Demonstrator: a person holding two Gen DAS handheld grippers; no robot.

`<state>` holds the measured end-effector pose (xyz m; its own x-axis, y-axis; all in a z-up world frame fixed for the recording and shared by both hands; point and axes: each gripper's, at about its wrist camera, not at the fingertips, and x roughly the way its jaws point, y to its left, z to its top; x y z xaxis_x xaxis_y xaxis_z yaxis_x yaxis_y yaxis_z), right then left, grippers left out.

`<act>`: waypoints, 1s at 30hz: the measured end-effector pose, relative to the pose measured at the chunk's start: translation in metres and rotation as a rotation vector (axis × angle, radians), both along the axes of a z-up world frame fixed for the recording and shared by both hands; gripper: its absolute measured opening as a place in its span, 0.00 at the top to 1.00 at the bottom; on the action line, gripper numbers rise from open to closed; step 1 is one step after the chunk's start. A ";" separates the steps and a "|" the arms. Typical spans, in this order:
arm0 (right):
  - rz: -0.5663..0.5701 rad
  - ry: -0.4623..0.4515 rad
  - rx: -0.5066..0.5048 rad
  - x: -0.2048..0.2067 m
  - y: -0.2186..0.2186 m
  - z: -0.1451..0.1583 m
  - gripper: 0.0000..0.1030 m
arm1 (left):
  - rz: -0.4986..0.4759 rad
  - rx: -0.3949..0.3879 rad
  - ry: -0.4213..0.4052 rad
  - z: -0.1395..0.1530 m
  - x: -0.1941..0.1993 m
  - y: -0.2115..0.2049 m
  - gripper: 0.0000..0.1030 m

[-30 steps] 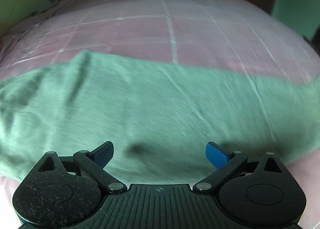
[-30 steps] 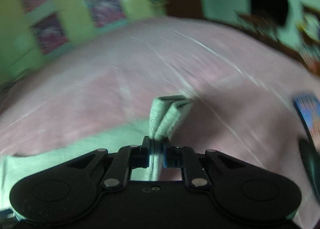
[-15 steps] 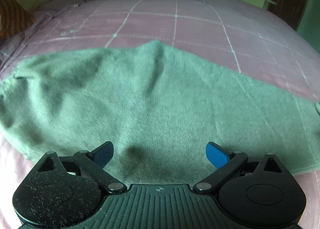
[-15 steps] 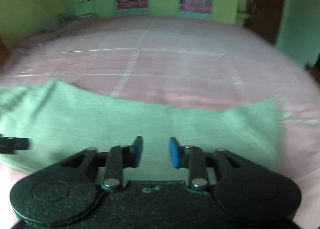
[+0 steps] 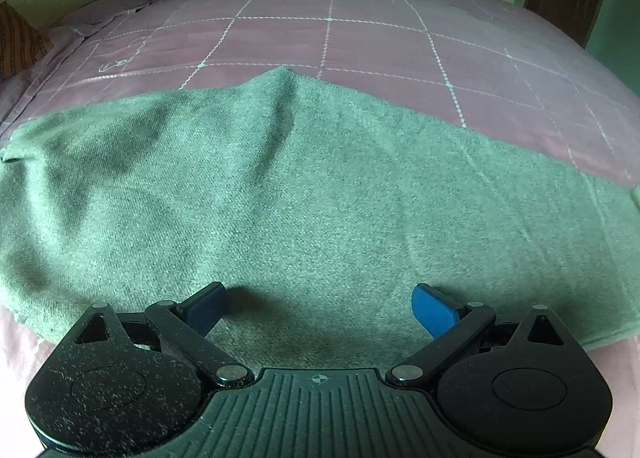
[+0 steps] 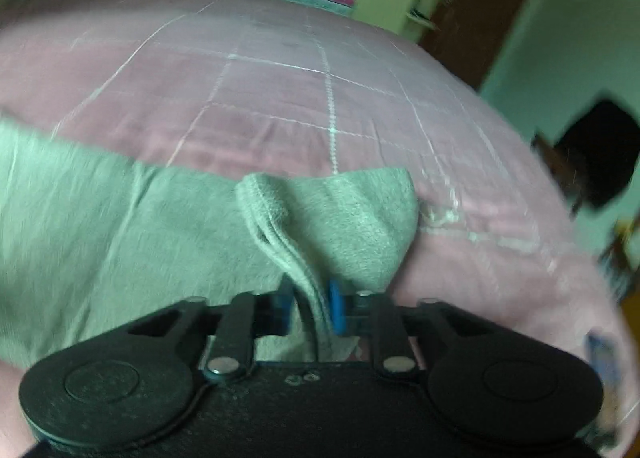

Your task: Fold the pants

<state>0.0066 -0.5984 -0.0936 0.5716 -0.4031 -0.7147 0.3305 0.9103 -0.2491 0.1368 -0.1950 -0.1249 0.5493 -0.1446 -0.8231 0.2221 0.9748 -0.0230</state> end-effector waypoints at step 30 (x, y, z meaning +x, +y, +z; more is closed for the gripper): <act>0.424 -0.168 0.445 -0.018 0.146 0.045 0.36 | 0.143 -0.450 0.212 0.002 0.027 0.047 0.04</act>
<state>-0.0116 -0.4519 -0.0488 0.7351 0.1978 -0.6485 -0.0798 0.9751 0.2068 0.1635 -0.1477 -0.1229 0.4170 -0.4451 -0.7924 0.0318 0.8785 -0.4767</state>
